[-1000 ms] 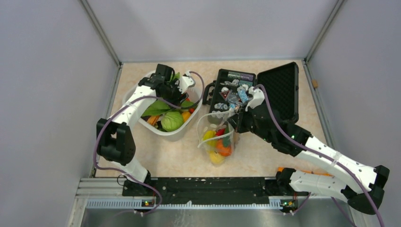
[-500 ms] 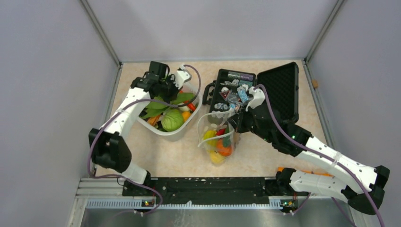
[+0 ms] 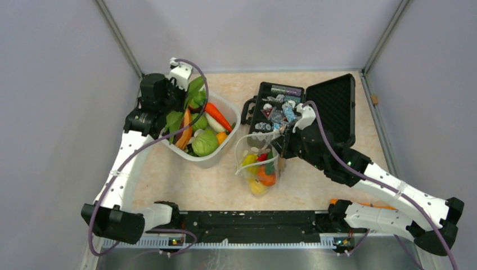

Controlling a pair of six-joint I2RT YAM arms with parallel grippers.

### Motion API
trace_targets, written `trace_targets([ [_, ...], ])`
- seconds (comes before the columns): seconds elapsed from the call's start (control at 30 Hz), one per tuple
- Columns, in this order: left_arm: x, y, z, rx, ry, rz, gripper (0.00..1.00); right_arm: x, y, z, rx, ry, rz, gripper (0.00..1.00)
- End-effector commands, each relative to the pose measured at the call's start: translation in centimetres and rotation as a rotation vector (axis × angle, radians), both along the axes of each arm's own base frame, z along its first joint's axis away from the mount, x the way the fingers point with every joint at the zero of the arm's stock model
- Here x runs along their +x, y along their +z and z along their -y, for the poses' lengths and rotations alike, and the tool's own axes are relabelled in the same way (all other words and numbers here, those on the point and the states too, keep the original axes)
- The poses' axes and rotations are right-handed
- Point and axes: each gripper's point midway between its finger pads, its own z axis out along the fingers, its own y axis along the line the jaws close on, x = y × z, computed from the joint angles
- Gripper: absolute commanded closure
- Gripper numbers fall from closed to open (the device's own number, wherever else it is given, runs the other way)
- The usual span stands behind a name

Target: Place the food in the zip-top bag and seal the zipper

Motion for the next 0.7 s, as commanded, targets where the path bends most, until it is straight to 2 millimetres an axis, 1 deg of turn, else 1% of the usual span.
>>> trace_targets([
  [0.0,1.8,-1.8,-4.1,-0.019,0.271,-0.031,1.00,0.3,2.8,-0.8,0.072,0.015,0.066,1.00],
  [0.07,2.6,-2.0,-5.1,-0.104,0.348,-0.040,1.00,0.3,2.8,-0.8,0.073,0.017,0.067,1.00],
  [0.13,3.3,-2.4,-5.3,-0.165,0.362,-0.055,1.00,0.3,2.8,-0.9,0.071,0.018,0.066,1.00],
  [0.2,4.2,-3.6,-6.2,-0.185,0.414,-0.095,1.00,0.3,2.8,-0.9,0.068,0.020,0.064,1.00],
  [0.27,4.8,-5.5,-6.8,-0.165,0.443,-0.160,1.00,0.3,2.9,-0.8,0.069,0.018,0.065,1.00],
  [0.33,5.3,-7.9,-7.4,-0.173,0.492,-0.236,1.00,0.4,2.9,-0.7,0.069,0.011,0.068,1.00],
  [0.4,5.6,-9.9,-8.3,-0.158,0.538,-0.279,1.00,0.4,2.9,-0.7,0.068,0.009,0.068,1.00],
  [0.43,5.9,-10.6,-8.8,-0.153,0.571,-0.287,0.97,0.4,2.9,-0.7,0.069,0.010,0.069,1.00],
  [0.47,6.1,-11.2,-9.1,-0.151,0.582,-0.297,0.86,0.4,3.0,-0.8,0.071,0.011,0.070,1.00],
  [0.5,6.2,-11.3,-9.1,-0.160,0.588,-0.306,0.61,0.4,2.9,-0.8,0.070,0.014,0.067,1.00],
  [0.53,6.4,-11.2,-8.9,-0.175,0.579,-0.301,0.45,0.4,2.9,-0.9,0.068,0.015,0.068,1.00],
  [0.57,6.6,-11.1,-8.6,-0.188,0.556,-0.292,0.41,0.4,2.9,-0.9,0.064,0.015,0.066,1.00],
  [0.6,6.6,-10.8,-8.6,-0.196,0.555,-0.282,0.40,0.4,2.8,-0.8,0.062,0.012,0.065,1.00],
  [0.67,6.5,-9.5,-8.8,-0.212,0.566,-0.255,0.31,0.4,2.9,-0.7,0.063,0.010,0.066,1.00],
])
